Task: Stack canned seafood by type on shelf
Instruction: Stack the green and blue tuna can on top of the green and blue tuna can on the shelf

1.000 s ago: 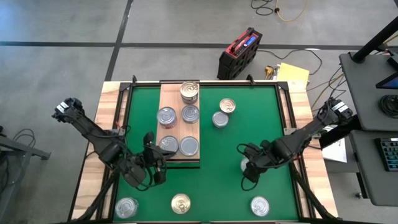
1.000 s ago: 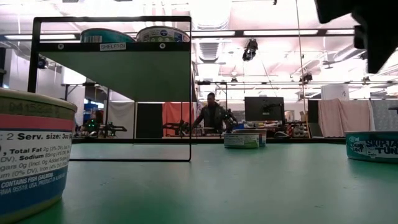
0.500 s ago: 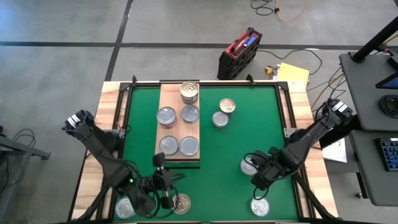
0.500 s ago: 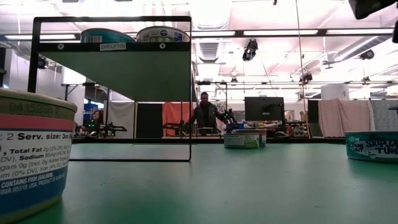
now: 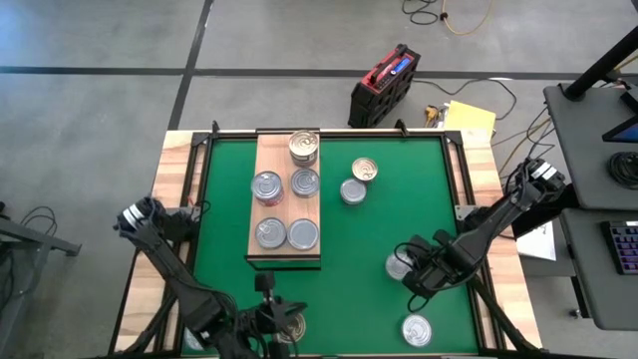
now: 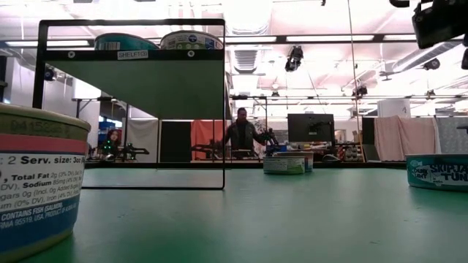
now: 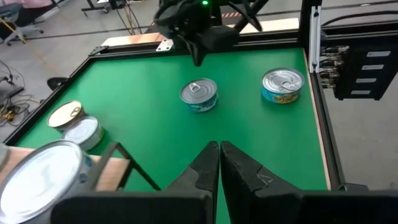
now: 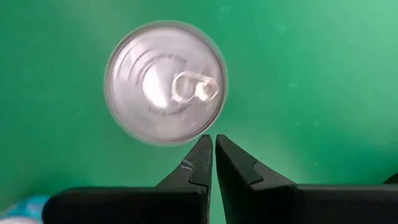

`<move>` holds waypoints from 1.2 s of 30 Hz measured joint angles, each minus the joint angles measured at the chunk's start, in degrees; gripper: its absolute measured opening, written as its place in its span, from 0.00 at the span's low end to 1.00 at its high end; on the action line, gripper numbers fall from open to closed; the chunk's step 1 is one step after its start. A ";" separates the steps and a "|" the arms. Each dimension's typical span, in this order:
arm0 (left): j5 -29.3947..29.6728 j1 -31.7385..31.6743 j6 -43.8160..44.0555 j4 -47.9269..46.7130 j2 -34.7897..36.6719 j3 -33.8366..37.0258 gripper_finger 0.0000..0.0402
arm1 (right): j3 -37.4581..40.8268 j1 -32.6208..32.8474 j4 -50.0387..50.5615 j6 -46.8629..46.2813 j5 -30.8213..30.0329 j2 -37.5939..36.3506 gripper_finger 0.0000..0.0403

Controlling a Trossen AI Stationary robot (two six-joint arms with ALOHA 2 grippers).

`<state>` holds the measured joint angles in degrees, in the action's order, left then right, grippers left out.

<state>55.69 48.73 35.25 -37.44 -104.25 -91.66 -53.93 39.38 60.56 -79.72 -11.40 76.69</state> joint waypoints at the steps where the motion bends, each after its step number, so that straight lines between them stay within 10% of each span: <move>1: 0.29 0.00 0.00 0.12 -0.65 -0.31 0.00 | 0.18 0.00 -0.03 -0.54 -1.03 0.00 0.03; 36: -0.14 -1.24 -0.81 10.63 -10.49 -1.42 0.00 | 12.23 0.35 -35.57 4.14 -7.73 0.31 0.03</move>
<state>55.56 47.48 34.44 -26.81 -114.74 -93.08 -41.69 39.72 24.99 -75.58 -19.12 76.99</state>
